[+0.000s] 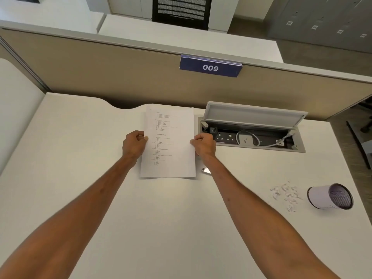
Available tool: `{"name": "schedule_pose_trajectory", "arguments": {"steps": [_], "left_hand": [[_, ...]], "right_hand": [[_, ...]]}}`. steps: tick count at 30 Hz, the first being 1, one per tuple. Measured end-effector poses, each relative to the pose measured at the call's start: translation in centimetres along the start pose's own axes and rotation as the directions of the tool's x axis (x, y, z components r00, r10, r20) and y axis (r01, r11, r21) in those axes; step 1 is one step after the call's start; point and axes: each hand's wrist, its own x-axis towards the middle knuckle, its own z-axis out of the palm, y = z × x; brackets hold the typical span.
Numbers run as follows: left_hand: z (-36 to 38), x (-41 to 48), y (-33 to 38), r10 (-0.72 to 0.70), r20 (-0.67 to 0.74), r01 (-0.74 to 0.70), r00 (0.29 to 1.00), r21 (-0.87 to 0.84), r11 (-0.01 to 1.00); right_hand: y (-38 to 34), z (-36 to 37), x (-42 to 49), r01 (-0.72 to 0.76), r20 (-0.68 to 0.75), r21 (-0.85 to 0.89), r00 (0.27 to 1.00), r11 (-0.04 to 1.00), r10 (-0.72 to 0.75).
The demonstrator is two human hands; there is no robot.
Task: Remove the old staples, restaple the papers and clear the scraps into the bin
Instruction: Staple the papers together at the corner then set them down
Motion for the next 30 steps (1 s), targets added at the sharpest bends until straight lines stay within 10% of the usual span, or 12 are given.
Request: {"name": "schedule_pose_trajectory", "arguments": {"steps": [30], "left_hand": [[0.7,-0.4,-0.7,0.161,-0.204,-0.103,0.966,0.268,0.958]], "right_hand": [[1.3,1.8,0.2,0.175,-0.086,-0.296,0.974,0.939,-0.209]]}}
